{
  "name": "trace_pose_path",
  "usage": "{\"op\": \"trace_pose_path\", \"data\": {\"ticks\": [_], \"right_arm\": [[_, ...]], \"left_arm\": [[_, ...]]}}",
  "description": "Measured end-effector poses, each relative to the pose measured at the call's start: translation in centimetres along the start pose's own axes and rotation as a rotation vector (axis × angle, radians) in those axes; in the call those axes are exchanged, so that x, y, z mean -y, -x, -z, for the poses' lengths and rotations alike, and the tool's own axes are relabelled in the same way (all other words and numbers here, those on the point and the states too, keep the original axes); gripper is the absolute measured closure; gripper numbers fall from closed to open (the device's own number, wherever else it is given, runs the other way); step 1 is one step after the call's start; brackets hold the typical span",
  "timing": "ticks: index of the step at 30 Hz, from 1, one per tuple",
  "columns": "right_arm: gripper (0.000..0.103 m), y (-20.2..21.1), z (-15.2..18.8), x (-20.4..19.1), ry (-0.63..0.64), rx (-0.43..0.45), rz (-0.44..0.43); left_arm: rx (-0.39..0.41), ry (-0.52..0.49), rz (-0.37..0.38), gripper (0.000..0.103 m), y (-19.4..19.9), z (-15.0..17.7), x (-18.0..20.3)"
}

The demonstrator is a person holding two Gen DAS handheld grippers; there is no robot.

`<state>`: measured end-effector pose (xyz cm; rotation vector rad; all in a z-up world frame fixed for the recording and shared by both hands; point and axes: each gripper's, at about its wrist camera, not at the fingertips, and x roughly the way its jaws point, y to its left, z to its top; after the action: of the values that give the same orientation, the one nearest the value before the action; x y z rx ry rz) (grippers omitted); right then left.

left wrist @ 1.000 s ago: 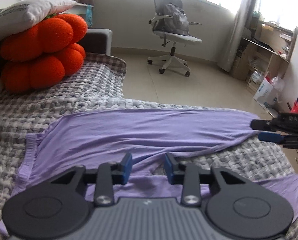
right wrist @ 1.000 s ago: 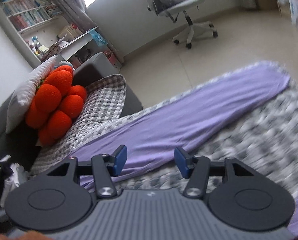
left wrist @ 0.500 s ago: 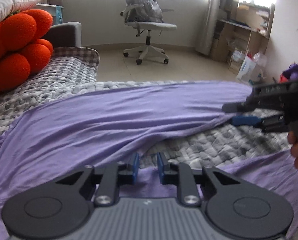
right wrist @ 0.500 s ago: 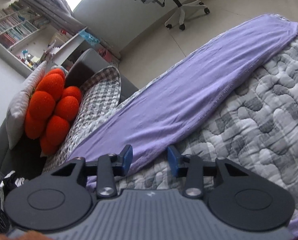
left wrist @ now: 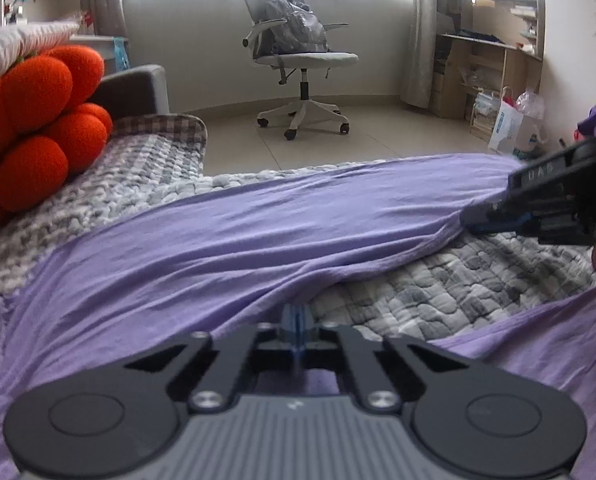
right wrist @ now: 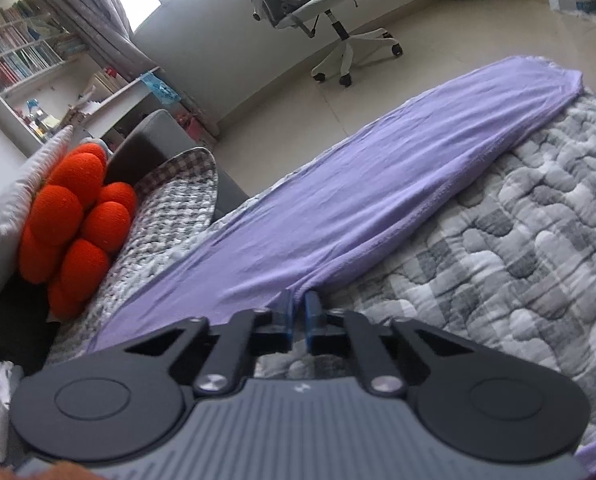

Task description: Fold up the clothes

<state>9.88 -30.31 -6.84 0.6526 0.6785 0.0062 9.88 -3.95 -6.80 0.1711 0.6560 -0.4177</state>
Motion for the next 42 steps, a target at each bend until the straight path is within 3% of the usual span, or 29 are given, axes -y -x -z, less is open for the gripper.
{"op": "trace_pose_path", "data": {"ticks": [11,14,17,19,20,21,22,26,32,42], "right_arm": [[0.102,0.6,-0.5,-0.5,0.004,-0.016,0.036],[0.088,0.7,-0.4,-0.3,-0.012,-0.037,0.027],[0.087,0.6,-0.1,-0.8,0.021,-0.06,0.01],[0.085,0.5,0.3,-1.8,0.092,-0.068,0.002],[0.078,0.5,0.5,-2.4,0.13,-0.073,-0.003],[0.063,0.5,0.8,-3.1,0.177,-0.076,-0.021],[0.06,0.4,1.1,-3.8,0.225,-0.079,-0.04],[0.059,-0.2,2.7,-6.8,0.497,-0.086,-0.1],[0.062,-1.6,4.9,-8.8,0.825,-0.105,-0.152],[0.067,-3.3,6.4,-9.9,0.969,-0.144,-0.234]], "left_arm": [[0.009,0.011,0.035,0.103,1.7,-0.1,-1.1],[0.008,0.002,0.031,0.102,1.6,0.1,-1.1],[0.0,-0.022,0.022,0.096,1.0,0.2,-0.6],[0.001,-0.037,0.016,0.093,0.5,0.3,-0.3],[0.003,-0.041,0.016,0.091,0.4,0.3,-0.2],[0.006,-0.042,0.018,0.089,0.4,0.3,-0.2],[0.008,-0.044,0.02,0.087,0.5,0.2,-0.2],[0.016,-0.065,0.026,0.074,0.6,0.1,0.0],[0.007,-0.111,0.035,0.074,0.1,0.0,0.2],[-0.002,-0.077,0.072,0.074,-0.1,-0.1,-0.5]]}}
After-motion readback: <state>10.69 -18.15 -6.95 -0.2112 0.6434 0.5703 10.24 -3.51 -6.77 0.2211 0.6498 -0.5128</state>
